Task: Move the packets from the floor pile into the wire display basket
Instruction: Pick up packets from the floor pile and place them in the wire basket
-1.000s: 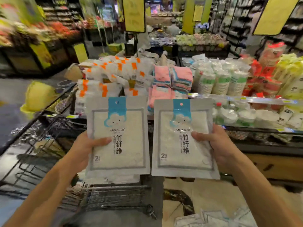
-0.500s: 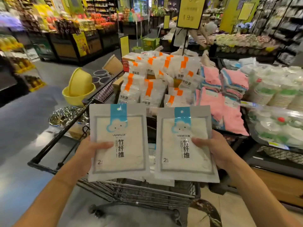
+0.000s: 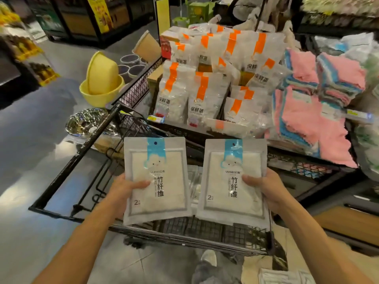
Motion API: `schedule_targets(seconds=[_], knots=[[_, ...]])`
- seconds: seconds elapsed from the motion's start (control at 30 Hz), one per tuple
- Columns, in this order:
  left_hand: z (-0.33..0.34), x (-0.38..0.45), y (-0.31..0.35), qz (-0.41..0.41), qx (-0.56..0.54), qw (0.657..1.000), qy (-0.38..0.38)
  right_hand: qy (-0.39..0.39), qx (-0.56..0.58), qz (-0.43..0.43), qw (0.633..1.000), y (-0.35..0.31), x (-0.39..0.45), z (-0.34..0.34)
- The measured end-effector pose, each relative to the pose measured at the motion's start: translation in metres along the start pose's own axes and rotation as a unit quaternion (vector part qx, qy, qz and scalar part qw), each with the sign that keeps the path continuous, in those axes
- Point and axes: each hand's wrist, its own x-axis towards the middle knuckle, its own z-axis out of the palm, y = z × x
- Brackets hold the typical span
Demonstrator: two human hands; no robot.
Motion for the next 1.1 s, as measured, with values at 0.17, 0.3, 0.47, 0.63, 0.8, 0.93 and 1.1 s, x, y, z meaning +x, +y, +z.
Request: schedule_targets(seconds=[0.17, 0.3, 0.47, 0.63, 0.8, 0.93, 1.1], knots=[[0.019, 0.047, -0.004, -0.025, 0.035, 0.999, 0.013, 0.006, 0.012, 0.041, 0.999, 0.016, 0.057, 0.001], [0.030, 0.086, -0.011, -0.054, 0.063, 0.996, 0.016, 0.027, -0.014, 0.062, 0.998, 0.030, 0.093, 0.003], [0.034, 0.143, -0.028, -0.094, 0.097, 0.991, 0.018, 0.046, -0.042, 0.099, 0.993, 0.057, 0.135, 0.010], [0.034, 0.206, -0.061, -0.133, 0.124, 0.983, -0.016, 0.078, -0.068, 0.140, 0.985, 0.090, 0.172, 0.024], [0.031, 0.261, -0.102, -0.170, 0.150, 0.973, -0.039, 0.130, -0.113, 0.174, 0.970, 0.127, 0.205, 0.038], [0.027, 0.300, -0.137, -0.171, 0.198, 0.964, -0.045, 0.158, -0.130, 0.200, 0.958, 0.164, 0.233, 0.045], [0.031, 0.337, -0.169, -0.174, 0.215, 0.960, -0.044, 0.205, -0.141, 0.213, 0.945, 0.204, 0.263, 0.047]])
